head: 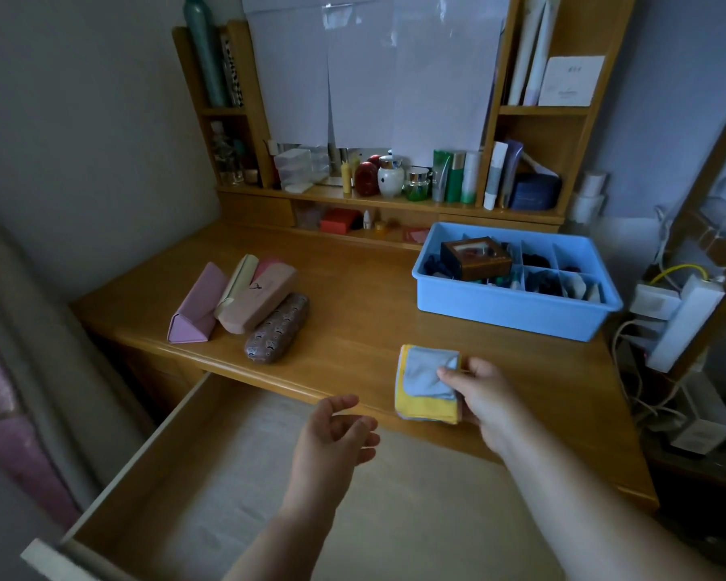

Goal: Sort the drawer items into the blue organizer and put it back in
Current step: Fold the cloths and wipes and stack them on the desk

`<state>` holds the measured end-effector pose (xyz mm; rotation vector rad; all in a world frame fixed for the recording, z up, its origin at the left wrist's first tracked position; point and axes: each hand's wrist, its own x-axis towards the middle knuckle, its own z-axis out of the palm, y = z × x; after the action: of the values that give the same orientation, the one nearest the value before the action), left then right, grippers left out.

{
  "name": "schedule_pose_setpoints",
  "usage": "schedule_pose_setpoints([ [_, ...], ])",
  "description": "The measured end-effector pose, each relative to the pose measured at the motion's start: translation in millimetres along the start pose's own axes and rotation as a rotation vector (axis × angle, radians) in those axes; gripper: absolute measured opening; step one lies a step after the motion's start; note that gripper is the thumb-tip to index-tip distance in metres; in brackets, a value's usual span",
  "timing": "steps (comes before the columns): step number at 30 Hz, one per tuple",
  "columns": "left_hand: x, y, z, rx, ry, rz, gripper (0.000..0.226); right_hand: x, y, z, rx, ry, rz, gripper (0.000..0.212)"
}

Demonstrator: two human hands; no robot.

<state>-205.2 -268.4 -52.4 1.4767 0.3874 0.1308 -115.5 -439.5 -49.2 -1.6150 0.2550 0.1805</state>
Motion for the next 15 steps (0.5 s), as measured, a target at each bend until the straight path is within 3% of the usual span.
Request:
schedule_pose_setpoints([
  [3,20.8,-2.7,-15.2,0.135,0.043,0.066,0.021,28.7,14.1,-6.5,-0.648,0.12,-0.128,0.052],
  [4,27.8,-3.3,-21.9,0.198,0.075,0.11,0.02,32.6,21.3,-9.6,-0.72,0.174,-0.203,0.06],
  [5,35.4,-2.5,-30.1,0.271,0.121,0.171,0.019,34.7,28.7,-12.2,-0.674,0.209,-0.266,0.062],
  [8,66.5,6.0,-58.3,0.543,0.271,0.366,0.02,35.8,47.6,-19.2,-0.227,0.282,-0.326,0.046],
  [10,93.5,12.9,-73.0,0.74,0.359,0.422,0.041,32.2,55.1,-22.9,-0.082,0.308,-0.363,0.029],
  [13,134.0,21.8,-81.8,0.919,0.418,0.297,0.071,26.6,59.5,-22.6,-0.155,0.27,-0.38,0.017],
  [15,153.5,24.3,-80.0,0.915,0.404,0.203,0.073,25.7,60.5,-21.3,-0.208,0.267,-0.372,0.016],
])
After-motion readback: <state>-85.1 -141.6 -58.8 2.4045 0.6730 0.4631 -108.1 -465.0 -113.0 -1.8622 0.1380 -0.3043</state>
